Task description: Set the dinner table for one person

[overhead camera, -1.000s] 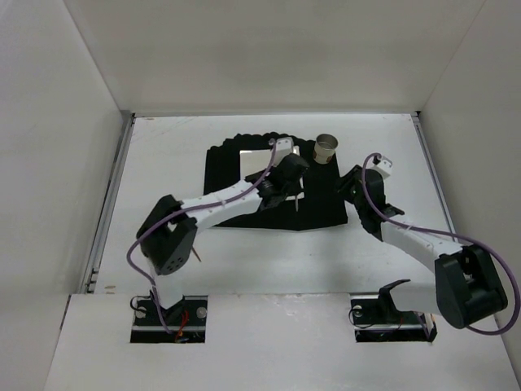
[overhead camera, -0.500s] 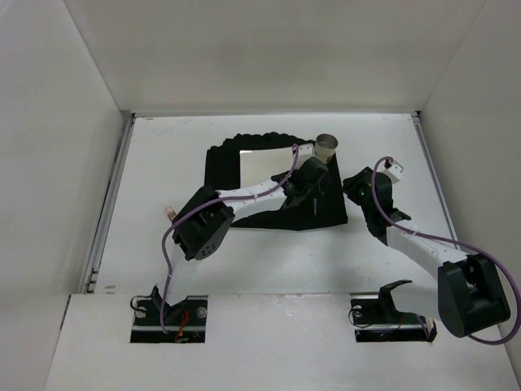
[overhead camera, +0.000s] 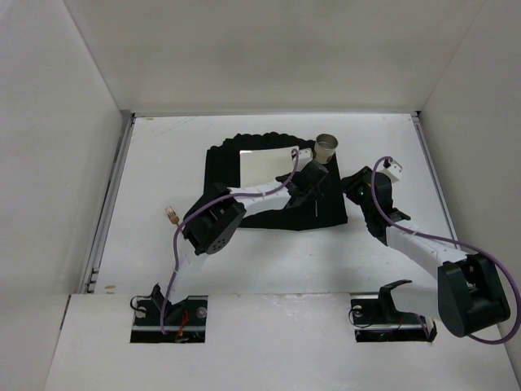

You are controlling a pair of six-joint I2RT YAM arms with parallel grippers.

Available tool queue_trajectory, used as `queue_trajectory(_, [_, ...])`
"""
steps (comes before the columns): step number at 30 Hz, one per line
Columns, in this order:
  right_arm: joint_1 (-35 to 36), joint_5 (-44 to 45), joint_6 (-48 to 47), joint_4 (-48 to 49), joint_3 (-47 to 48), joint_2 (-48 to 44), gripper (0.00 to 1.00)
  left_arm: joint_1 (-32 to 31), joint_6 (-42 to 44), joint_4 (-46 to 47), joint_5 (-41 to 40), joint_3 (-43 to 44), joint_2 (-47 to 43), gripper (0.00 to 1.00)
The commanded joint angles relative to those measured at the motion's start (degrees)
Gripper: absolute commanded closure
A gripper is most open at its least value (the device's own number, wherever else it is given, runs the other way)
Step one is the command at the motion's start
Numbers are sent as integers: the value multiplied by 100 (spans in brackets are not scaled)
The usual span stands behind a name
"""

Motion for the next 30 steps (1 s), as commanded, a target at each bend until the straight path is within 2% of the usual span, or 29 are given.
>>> queue_trajectory(1, [-60,-41,45,347,-15,-43,58,37,-219,70,57,167,-53,88])
queue_trajectory(7, [-61,-41,71,347,-24,-79,58,46,-272,122,-31,-36,-219,76])
queue_trajectory(11, [-61,-23,80,347,-42,-105,58,-15,-202,167,-75,-167,-571,73])
queue_trajectory(15, [-69,-5,89,417,-94,-131,58,-112,105,403,-84,-597,-1431,71])
queue_trajectory(17, [-61,-23,106,479,-112,-132,59,-104,263,631,-92,-1149,-2062,71])
queue_trajectory(20, [-34,-41,106,558,-130,-105,72,141,220,598,-224,-2124,-3011,69])
queue_trajectory(21, [-34,-58,89,558,-121,-105,79,247,176,528,-285,-2424,-3276,69])
queue_trajectory(22, [-34,-84,71,549,-104,-105,85,431,115,344,-408,-2835,-3661,68])
queue_trajectory(24, [-34,-128,45,549,-95,-114,88,844,18,-235,-732,-3574,-4487,65])
queue_trajectory(30, [-26,21,88,602,-243,-421,87,2100,-52,-2256,-1577,-4921,-6536,64])
